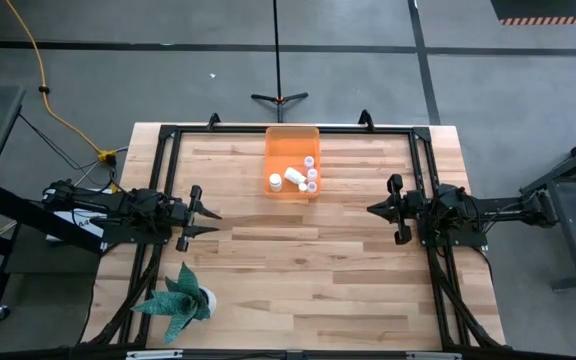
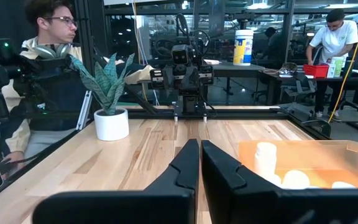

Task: Pick and place pill bottles into a basket
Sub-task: Return to Home Position

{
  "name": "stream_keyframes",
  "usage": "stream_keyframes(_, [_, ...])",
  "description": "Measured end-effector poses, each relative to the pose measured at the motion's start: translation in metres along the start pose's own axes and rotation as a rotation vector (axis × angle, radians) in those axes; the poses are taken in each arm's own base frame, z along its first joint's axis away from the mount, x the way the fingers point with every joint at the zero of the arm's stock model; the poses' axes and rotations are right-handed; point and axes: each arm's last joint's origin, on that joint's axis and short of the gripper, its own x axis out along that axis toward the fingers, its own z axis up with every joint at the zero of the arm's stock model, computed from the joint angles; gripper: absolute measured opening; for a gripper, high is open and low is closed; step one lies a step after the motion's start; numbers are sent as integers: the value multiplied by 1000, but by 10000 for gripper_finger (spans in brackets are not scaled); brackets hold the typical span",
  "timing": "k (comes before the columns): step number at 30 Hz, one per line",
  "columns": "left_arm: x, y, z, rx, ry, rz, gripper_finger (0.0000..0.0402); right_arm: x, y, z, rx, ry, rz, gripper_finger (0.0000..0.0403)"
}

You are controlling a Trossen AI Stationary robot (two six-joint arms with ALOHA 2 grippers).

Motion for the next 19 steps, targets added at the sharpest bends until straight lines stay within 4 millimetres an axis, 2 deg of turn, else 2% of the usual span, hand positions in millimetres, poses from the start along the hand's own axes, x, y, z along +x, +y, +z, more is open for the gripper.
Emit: stream_keyframes(19, [0,0,0,0,1,0,179,0,0,0,0,0,0,2])
